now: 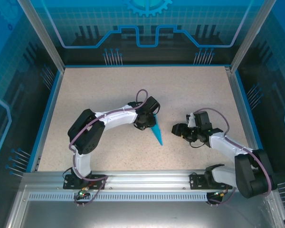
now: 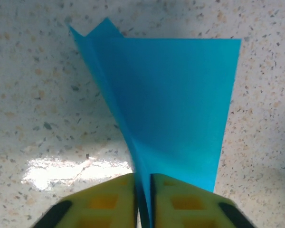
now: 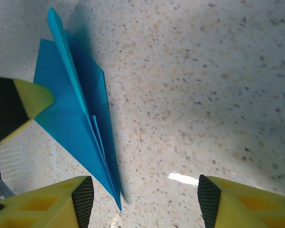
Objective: Fold a paper plane with a square sheet of paper (pick it up from the middle)
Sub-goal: Turn over the paper plane at the center of the table.
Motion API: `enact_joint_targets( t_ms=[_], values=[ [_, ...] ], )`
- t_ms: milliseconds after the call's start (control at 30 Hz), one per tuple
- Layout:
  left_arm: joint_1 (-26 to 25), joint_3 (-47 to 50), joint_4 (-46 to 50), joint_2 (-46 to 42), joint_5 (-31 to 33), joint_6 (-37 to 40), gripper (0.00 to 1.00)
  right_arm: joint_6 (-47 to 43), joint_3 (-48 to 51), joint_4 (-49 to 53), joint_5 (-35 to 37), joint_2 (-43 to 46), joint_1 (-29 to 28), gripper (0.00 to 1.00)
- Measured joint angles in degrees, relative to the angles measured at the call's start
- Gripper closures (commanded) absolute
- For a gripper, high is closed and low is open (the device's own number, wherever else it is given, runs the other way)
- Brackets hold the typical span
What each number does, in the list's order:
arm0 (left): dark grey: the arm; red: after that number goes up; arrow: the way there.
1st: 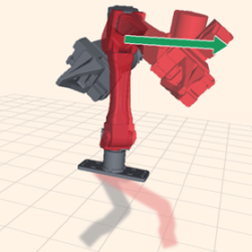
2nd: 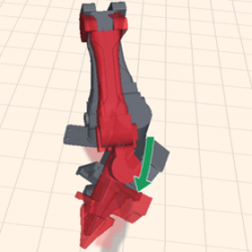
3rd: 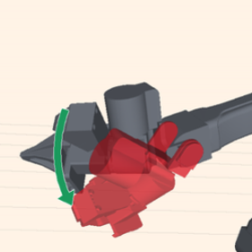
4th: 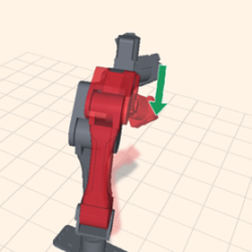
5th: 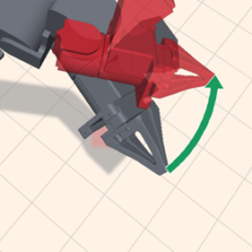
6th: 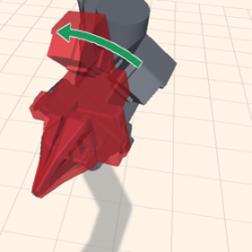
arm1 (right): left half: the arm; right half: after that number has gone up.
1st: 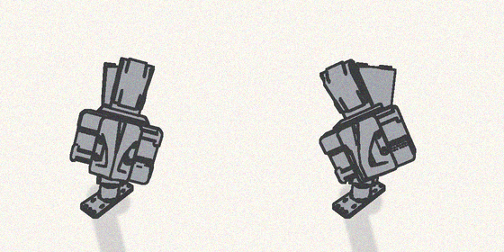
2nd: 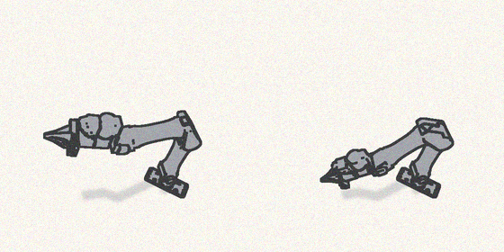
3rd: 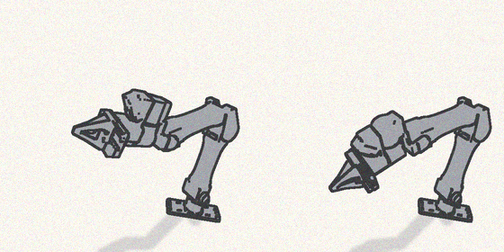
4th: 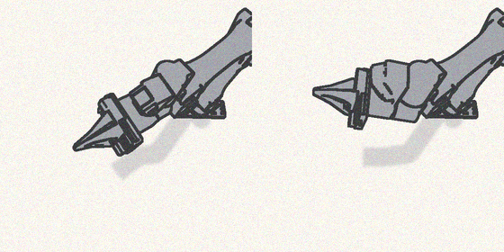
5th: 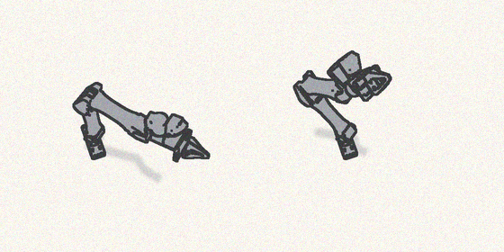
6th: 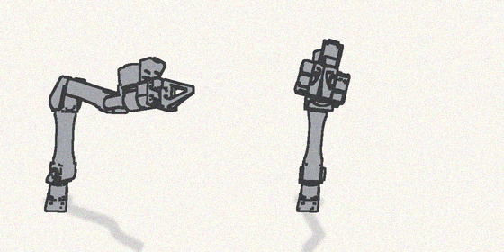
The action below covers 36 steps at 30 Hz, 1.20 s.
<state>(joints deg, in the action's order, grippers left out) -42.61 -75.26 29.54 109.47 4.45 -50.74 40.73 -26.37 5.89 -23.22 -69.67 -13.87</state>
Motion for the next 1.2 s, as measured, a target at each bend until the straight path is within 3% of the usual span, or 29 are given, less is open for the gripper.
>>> enact_joint_targets(
  t_ms=[133,467,667,933,1200],
  values=[
    [0.6,3.9,-3.3,-3.2,-1.6,0.7,1.0,-0.5,-2.4,-0.7,0.0,-2.6,-2.6,0.37],
    [1.7,6.6,-7.6,-5.5,-3.6,1.8,1.0,-1.2,-8.8,-3.7,-1.2,-13.3,-9.0,0.38],
    [1.9,7.6,-7.6,-5.6,-3.9,1.8,0.98,-1.4,-11.6,-5.9,-2.5,-19.7,-9.8,0.39],
    [2.1,8.7,-7.6,-5.6,-3.9,1.8,0.96,-1.8,-13.8,-6.9,-3.9,-23.3,-11.7,0.4],
    [2.1,8.8,-7.6,-5.7,-3.9,1.8,0.96,-3.2,-15.7,-6.9,-4.2,-24.5,-13.5,0.49]
  ],
)
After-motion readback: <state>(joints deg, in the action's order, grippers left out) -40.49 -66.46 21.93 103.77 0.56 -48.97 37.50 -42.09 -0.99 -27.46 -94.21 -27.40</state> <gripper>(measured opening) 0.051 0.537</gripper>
